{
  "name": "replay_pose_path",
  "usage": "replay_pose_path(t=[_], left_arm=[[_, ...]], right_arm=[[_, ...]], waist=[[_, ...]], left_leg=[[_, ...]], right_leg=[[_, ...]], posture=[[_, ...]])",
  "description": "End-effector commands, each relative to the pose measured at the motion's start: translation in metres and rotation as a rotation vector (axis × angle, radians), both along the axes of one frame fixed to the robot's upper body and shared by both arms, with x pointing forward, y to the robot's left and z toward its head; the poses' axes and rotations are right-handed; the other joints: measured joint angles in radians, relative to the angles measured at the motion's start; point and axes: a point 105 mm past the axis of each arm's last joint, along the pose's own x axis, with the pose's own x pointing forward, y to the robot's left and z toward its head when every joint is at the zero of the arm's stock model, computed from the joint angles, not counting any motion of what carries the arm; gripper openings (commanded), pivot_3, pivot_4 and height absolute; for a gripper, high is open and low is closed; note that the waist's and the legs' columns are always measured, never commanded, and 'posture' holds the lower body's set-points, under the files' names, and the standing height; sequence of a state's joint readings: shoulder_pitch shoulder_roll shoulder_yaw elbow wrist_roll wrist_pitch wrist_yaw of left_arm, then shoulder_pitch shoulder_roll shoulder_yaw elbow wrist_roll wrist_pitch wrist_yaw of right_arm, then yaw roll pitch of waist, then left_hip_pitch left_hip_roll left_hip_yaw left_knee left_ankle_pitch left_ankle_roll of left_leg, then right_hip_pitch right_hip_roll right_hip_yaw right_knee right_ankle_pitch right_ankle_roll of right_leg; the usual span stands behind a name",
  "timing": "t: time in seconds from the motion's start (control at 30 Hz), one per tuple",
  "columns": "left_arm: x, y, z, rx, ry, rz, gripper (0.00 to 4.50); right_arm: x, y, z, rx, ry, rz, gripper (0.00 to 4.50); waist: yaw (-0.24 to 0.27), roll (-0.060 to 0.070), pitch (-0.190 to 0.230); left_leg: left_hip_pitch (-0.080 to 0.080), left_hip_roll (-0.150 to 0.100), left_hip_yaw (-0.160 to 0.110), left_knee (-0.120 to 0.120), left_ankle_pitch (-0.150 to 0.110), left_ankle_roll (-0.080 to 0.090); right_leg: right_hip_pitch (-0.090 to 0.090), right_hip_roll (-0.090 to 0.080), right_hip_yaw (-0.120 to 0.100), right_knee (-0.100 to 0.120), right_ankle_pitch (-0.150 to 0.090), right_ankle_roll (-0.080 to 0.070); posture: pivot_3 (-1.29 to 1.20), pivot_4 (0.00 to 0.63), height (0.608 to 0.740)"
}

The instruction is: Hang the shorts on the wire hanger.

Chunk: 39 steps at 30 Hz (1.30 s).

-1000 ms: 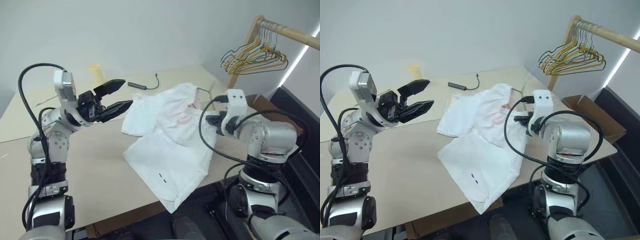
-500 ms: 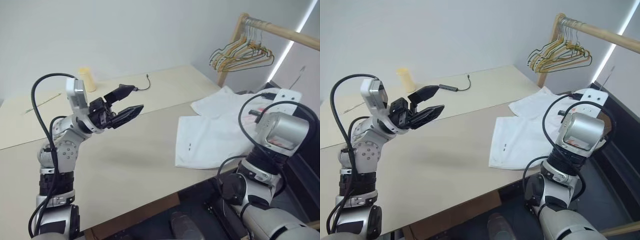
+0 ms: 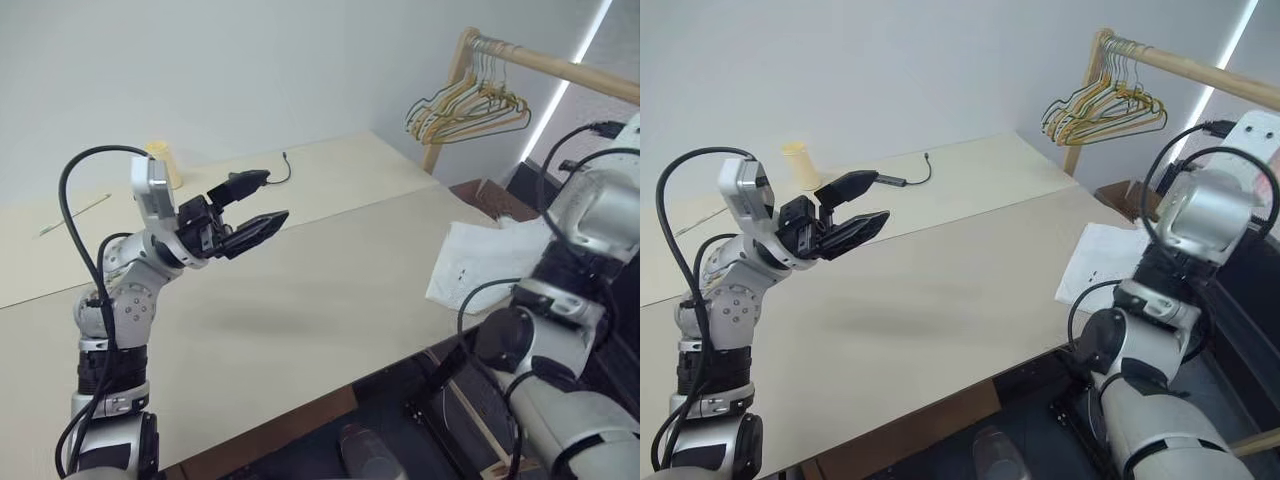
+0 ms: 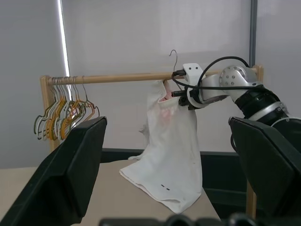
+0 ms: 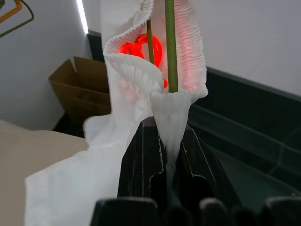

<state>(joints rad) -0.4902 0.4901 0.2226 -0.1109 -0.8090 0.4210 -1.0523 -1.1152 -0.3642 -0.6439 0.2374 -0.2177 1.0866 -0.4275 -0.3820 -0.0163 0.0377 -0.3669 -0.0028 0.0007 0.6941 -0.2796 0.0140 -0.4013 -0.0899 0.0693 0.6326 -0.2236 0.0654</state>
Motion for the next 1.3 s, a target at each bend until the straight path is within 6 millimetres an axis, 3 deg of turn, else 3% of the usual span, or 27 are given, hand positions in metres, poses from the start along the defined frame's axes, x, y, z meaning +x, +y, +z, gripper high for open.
replay_pose_path(t=[0.03,0.23,0.47,0.63,0.9,1.3], left_arm=[[-0.005,0.001,0.008,0.004,-0.046,0.006,4.50],[-0.004,0.000,0.007,0.007,-0.047,0.009,4.50],[-0.002,0.001,0.007,0.026,-0.056,0.008,4.50],[-0.002,0.000,0.005,0.034,-0.055,0.008,4.50],[-0.006,-0.002,0.006,0.033,-0.064,-0.013,4.50],[-0.010,0.000,0.007,0.015,-0.071,-0.017,4.50]], right_arm=[[0.004,-0.010,0.017,0.054,-0.085,-0.008,0.02],[0.012,-0.028,0.006,0.215,-0.070,-0.028,0.02],[0.007,-0.053,0.006,0.272,-0.098,-0.088,0.02],[0.010,-0.051,-0.009,0.327,-0.052,-0.086,0.02],[0.011,-0.046,-0.023,0.349,-0.005,-0.095,0.02],[0.008,-0.048,-0.020,0.151,0.099,-0.121,4.19]], waist=[[0.000,0.000,0.000],[0.007,0.001,0.001],[0.010,0.003,0.002],[0.005,0.003,0.002],[0.010,0.003,0.002],[0.014,0.003,0.002]], left_leg=[[0.000,0.000,0.000,-0.001,0.000,0.000],[-0.001,0.000,0.001,-0.001,0.000,0.001],[0.001,-0.001,0.002,-0.003,-0.001,0.002],[0.012,0.000,0.004,-0.012,0.001,0.004],[0.012,0.000,0.005,-0.015,0.001,0.005],[0.012,0.000,0.005,-0.015,0.001,0.005]], right_leg=[[0.000,0.000,0.000,-0.001,0.000,0.000],[0.000,-0.002,0.000,-0.004,0.001,0.002],[0.010,-0.001,0.000,-0.010,0.000,0.003],[0.016,0.000,0.002,-0.020,0.001,0.004],[0.016,-0.001,0.003,-0.022,0.002,0.004],[0.016,0.000,0.003,-0.022,0.002,0.004]], posture=[[-0.27,0.000,0.740],[-0.28,0.000,0.740],[-0.27,0.000,0.740],[-0.27,0.000,0.740],[-0.26,0.000,0.740],[-0.25,0.000,0.740]])
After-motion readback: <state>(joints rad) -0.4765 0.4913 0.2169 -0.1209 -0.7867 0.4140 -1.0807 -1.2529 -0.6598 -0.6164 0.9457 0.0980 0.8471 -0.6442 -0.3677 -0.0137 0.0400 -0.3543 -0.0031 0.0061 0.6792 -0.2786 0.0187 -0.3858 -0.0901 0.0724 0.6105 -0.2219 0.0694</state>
